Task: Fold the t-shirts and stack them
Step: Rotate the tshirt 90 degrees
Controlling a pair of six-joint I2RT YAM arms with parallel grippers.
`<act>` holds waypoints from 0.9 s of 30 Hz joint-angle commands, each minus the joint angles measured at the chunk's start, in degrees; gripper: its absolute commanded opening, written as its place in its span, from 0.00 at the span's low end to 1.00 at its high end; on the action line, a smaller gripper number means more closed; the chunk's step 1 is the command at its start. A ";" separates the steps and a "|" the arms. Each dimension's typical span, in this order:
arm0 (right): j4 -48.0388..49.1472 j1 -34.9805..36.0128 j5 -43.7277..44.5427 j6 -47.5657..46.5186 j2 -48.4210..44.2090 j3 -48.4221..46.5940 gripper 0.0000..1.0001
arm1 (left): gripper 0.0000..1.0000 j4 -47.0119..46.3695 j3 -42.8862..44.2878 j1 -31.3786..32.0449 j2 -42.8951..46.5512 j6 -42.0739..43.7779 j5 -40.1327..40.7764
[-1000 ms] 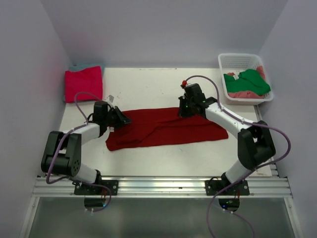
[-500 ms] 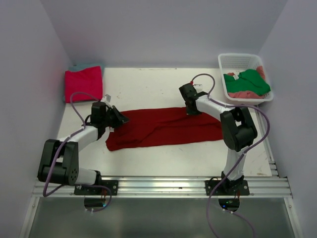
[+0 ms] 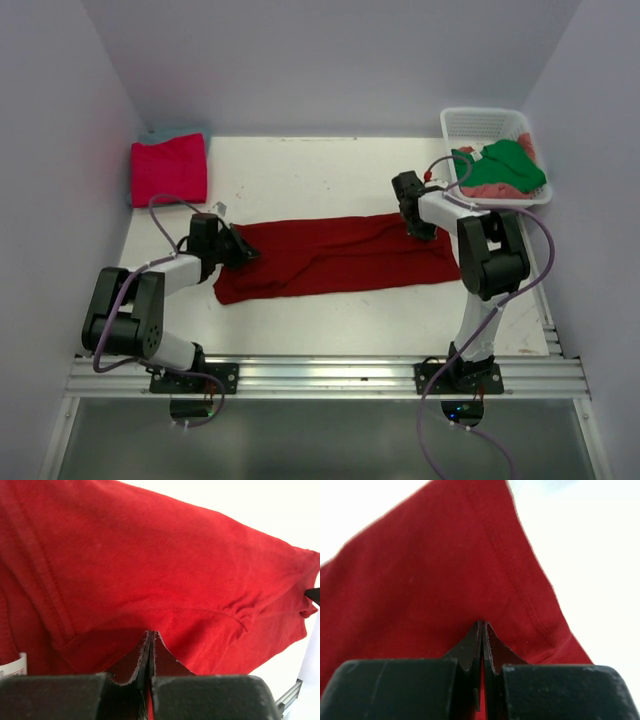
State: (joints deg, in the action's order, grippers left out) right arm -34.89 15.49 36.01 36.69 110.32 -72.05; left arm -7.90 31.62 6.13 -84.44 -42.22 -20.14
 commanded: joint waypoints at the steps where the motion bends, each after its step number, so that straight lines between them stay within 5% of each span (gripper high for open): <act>1: 1.14 0.60 -2.69 1.11 -1.78 1.39 0.00 | 0.01 -0.97 -0.86 0.02 -1.94 1.79 2.38; 13: -0.44 8.32 -9.37 -1.88 -10.47 12.89 0.00 | 0.00 -3.70 10.82 -0.07 -17.05 -1.64 2.83; 27: 4.22 15.18 -25.10 0.31 -13.90 23.43 0.00 | 0.00 -0.09 38.86 -0.86 -38.76 -1.29 -1.56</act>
State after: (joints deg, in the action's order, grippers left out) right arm -30.85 27.55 22.68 34.81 94.94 -53.32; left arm -10.48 66.26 5.98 -117.97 -44.45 -21.45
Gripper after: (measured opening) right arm 0.010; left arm 0.005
